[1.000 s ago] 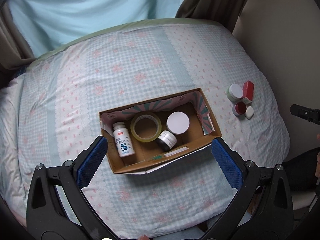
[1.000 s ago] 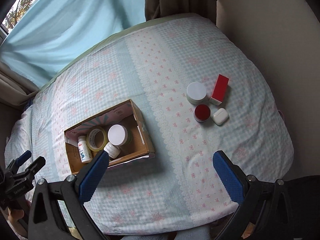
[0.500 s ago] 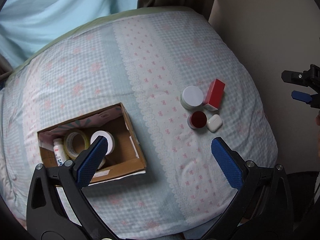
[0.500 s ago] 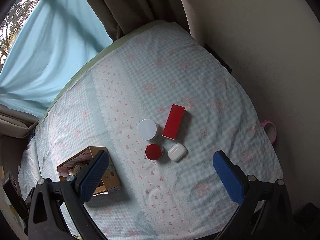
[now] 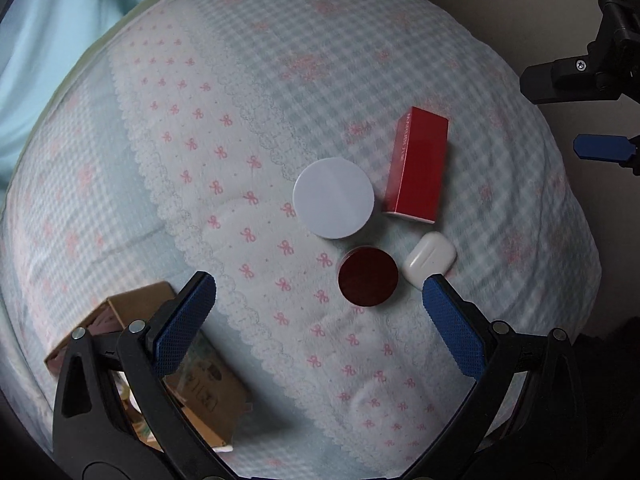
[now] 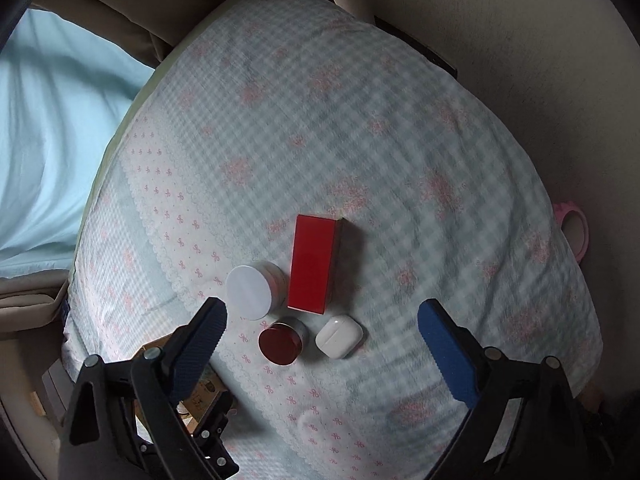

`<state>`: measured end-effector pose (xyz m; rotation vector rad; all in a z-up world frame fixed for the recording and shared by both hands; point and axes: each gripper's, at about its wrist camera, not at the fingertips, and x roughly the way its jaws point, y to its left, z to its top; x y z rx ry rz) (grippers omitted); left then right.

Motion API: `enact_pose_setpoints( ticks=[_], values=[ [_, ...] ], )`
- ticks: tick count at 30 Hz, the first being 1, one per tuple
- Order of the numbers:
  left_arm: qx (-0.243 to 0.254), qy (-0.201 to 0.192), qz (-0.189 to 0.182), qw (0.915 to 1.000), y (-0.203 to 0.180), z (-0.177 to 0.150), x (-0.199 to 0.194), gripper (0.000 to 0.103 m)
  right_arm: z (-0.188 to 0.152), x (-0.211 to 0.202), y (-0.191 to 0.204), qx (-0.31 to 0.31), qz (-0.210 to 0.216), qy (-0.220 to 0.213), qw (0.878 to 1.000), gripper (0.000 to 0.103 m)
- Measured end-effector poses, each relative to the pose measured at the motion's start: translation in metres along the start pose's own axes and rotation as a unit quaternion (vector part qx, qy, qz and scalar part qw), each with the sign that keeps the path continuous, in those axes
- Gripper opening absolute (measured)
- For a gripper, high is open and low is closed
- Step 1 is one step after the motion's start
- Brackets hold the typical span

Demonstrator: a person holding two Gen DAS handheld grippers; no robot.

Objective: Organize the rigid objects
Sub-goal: 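Move both grippers toward the remaining red box and jars, then grasp the white-lidded jar with the left gripper while the right grasps the red box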

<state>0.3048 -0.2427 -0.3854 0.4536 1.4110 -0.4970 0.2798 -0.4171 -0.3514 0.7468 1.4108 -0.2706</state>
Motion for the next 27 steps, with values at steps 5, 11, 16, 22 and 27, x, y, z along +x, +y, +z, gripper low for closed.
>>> enact_pose_setpoints(
  ticks=[5, 11, 16, 22, 27],
  values=[
    [0.036, 0.024, 0.000, 0.9991, -0.008, 0.022, 0.049, 0.103, 0.017, 0.049, 0.000, 0.012, -0.007, 0.027, 1.000, 0.095],
    [0.048, 0.039, -0.007, 0.9981, -0.002, 0.030, 0.092, 0.100, 0.026, 0.111, -0.004, 0.052, -0.010, 0.064, 0.997, 0.078],
    [0.065, 0.034, -0.011, 0.9972, -0.004, 0.032, 0.108, 0.091, 0.018, 0.140, -0.009, 0.093, -0.011, 0.079, 0.992, 0.070],
    [0.052, 0.026, -0.026, 0.9979, -0.008, 0.031, 0.118, 0.071, 0.017, 0.150, -0.008, 0.129, -0.010, 0.075, 0.989, 0.052],
    [0.038, 0.015, -0.035, 0.9985, -0.008, 0.036, 0.121, 0.069, 0.021, 0.155, -0.003, 0.134, -0.023, 0.070, 0.988, 0.044]
  ],
)
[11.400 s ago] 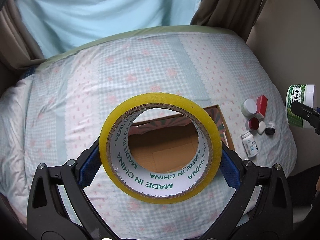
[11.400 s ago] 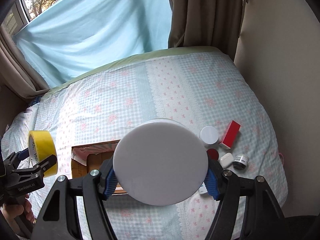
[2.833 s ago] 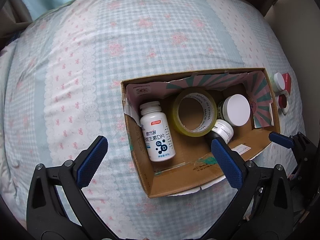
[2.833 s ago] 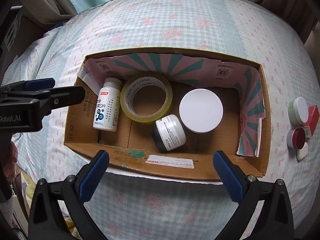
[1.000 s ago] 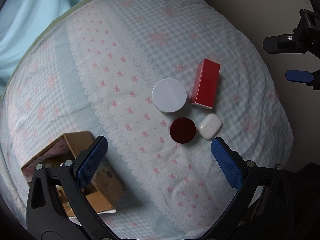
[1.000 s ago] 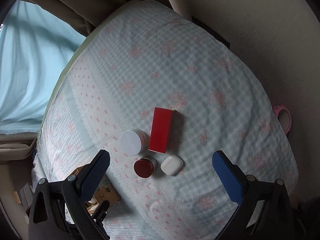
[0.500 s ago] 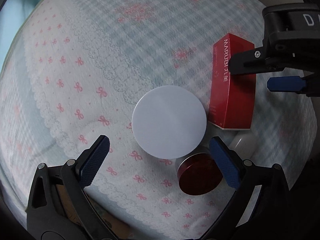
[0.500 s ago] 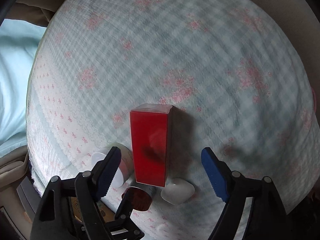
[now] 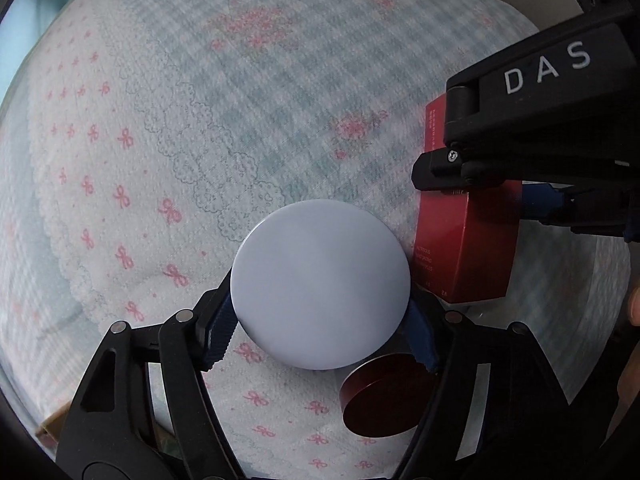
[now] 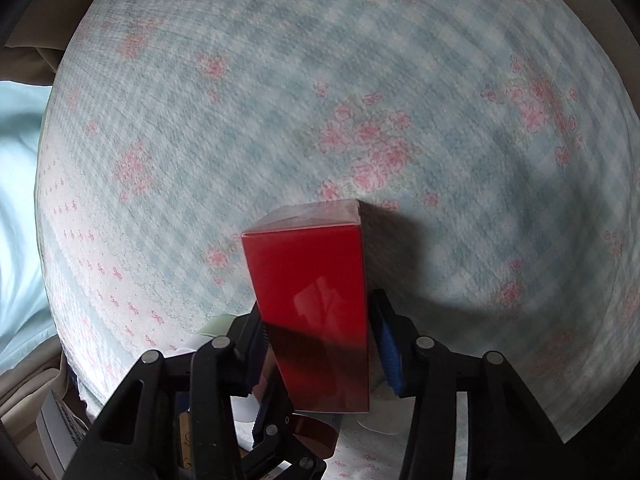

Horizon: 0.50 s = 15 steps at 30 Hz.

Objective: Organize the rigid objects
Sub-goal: 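Grasp the white-lidded jar with the left gripper while the right grasps the red box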

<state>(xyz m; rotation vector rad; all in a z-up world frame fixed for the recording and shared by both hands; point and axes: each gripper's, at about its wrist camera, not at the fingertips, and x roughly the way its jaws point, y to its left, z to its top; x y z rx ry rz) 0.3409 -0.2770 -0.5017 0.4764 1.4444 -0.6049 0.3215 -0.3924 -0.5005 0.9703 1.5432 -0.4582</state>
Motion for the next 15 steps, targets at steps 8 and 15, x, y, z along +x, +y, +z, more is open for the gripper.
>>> enact_pose_setpoints(
  ticks=[8, 15],
  values=[
    [-0.002, 0.001, -0.002, 1.0000, 0.002, 0.008, 0.000, 0.068, 0.000, 0.010, -0.002, -0.016, -0.007, 0.005, 1.000, 0.041],
    [-0.012, 0.016, 0.001, 0.9998, 0.004, 0.019, 0.011, 0.068, 0.005, 0.017, -0.007, -0.018, 0.006, 0.014, 1.000, 0.040]
  ],
)
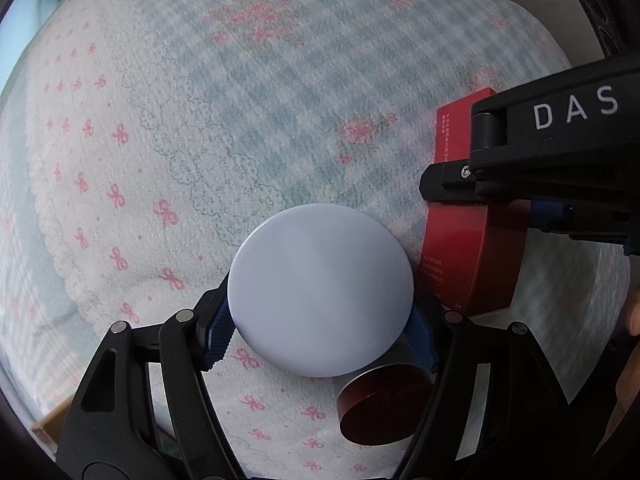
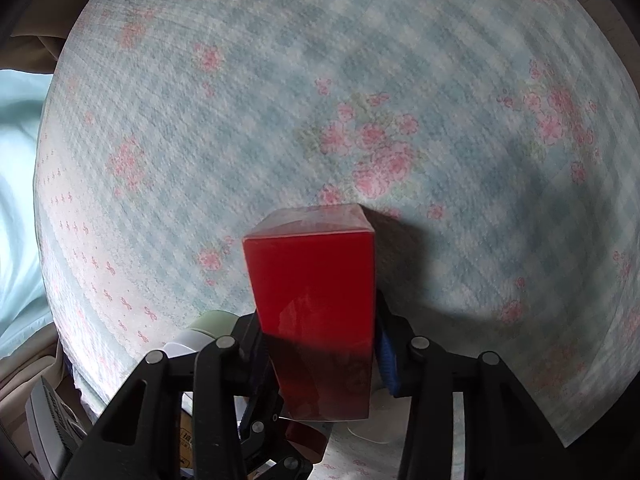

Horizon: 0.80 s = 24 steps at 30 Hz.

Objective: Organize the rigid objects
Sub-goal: 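Grasp the white-lidded jar with the left gripper while the right grasps the red box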

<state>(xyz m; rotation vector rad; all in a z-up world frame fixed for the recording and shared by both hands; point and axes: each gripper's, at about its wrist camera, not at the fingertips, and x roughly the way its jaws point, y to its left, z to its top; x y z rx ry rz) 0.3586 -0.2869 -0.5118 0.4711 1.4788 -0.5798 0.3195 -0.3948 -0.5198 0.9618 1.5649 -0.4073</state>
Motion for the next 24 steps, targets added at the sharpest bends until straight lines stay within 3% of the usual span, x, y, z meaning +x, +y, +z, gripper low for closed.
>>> enact_pose_setpoints(
  ticks=[6, 13, 24],
  values=[
    [-0.005, -0.001, 0.002, 1.0000, 0.003, 0.002, -0.004, 0.067, 0.003, -0.006, -0.016, -0.005, 0.017, -0.003, 1.000, 0.040],
    [-0.030, -0.029, 0.004, 0.9991, 0.019, -0.004, -0.041, 0.067, -0.006, -0.045, -0.040, -0.017, 0.026, -0.029, 0.999, 0.038],
    [-0.047, -0.109, 0.008, 0.9929, 0.022, -0.034, -0.162, 0.067, -0.051, -0.152, -0.035, -0.089, 0.049, -0.091, 0.991, 0.038]
  ],
)
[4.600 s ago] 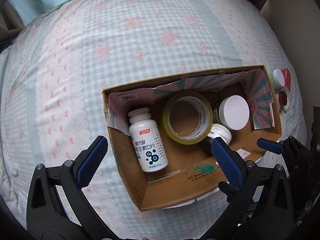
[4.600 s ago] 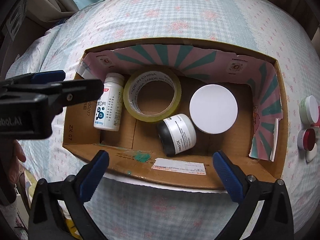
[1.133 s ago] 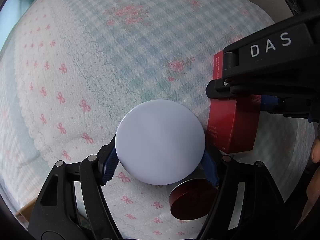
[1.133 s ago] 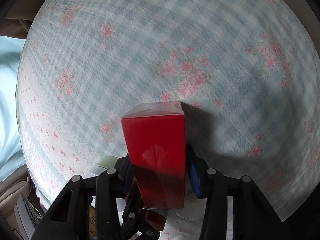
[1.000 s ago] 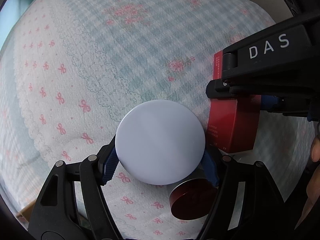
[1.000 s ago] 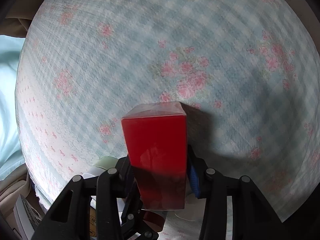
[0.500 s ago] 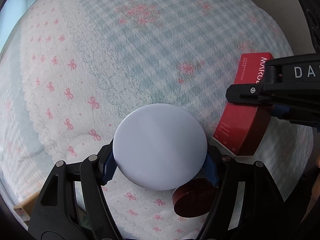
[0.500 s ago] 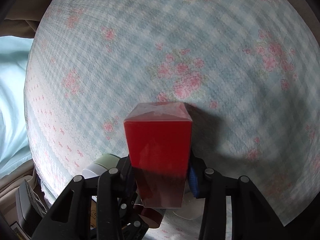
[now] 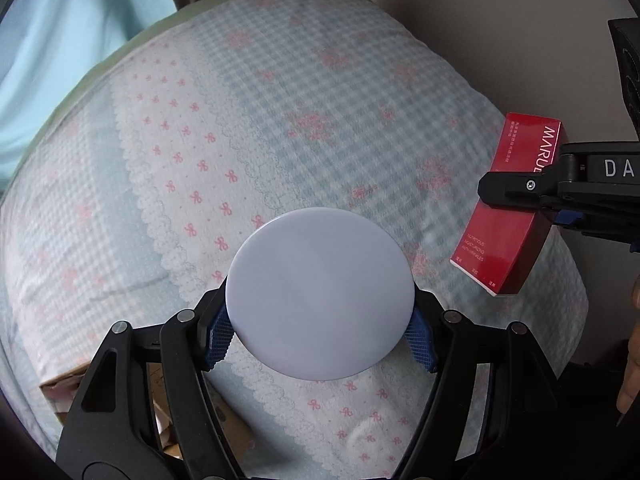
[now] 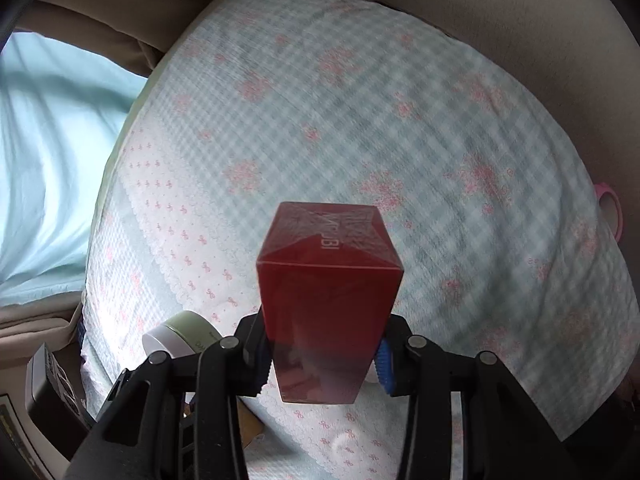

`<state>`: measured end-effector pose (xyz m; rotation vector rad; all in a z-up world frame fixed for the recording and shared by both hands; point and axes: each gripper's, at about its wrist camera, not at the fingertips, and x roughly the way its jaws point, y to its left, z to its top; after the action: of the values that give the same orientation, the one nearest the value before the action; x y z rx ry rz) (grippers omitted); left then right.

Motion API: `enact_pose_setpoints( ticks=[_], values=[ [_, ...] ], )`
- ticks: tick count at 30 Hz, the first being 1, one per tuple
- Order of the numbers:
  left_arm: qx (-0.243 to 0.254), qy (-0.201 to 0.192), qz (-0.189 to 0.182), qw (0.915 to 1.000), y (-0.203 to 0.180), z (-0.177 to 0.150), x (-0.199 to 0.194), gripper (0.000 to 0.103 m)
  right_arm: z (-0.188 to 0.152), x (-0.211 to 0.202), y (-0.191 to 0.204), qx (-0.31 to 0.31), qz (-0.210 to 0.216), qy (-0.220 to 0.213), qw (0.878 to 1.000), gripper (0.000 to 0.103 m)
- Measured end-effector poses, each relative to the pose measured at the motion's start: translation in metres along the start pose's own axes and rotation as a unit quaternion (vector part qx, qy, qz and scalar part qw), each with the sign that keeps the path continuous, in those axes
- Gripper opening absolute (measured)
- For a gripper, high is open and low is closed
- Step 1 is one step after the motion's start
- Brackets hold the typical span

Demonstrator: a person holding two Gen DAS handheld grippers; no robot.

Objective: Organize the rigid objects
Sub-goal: 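Grasp the white-lidded jar with the left gripper while the right grasps the red box, then carry the white-lidded jar and red box over the cardboard box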

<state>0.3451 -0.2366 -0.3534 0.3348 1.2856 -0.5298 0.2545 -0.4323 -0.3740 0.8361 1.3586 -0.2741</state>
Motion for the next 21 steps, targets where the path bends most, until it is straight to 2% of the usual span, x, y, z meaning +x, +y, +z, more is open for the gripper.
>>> enact_pose_setpoints(
  ticks=[6, 10, 17, 21],
  values=[
    [-0.035, -0.045, 0.022, 0.9981, 0.027, -0.024, -0.088, 0.067, -0.037, -0.059, 0.038, -0.066, 0.019, -0.025, 0.997, 0.038],
    [-0.068, -0.065, 0.039, 0.9948, 0.060, -0.050, -0.139, 0.067, -0.064, -0.071, 0.087, -0.115, 0.035, -0.029, 0.992, 0.038],
    [-0.130, -0.079, 0.062, 0.9864, 0.134, -0.111, -0.198, 0.067, -0.130, -0.069, 0.175, -0.198, 0.053, -0.012, 0.979, 0.038],
    [-0.153, -0.083, 0.068, 0.9824, 0.180, -0.152, -0.216, 0.067, -0.169, -0.060, 0.223, -0.242, 0.048, -0.002, 0.969, 0.038]
  ],
)
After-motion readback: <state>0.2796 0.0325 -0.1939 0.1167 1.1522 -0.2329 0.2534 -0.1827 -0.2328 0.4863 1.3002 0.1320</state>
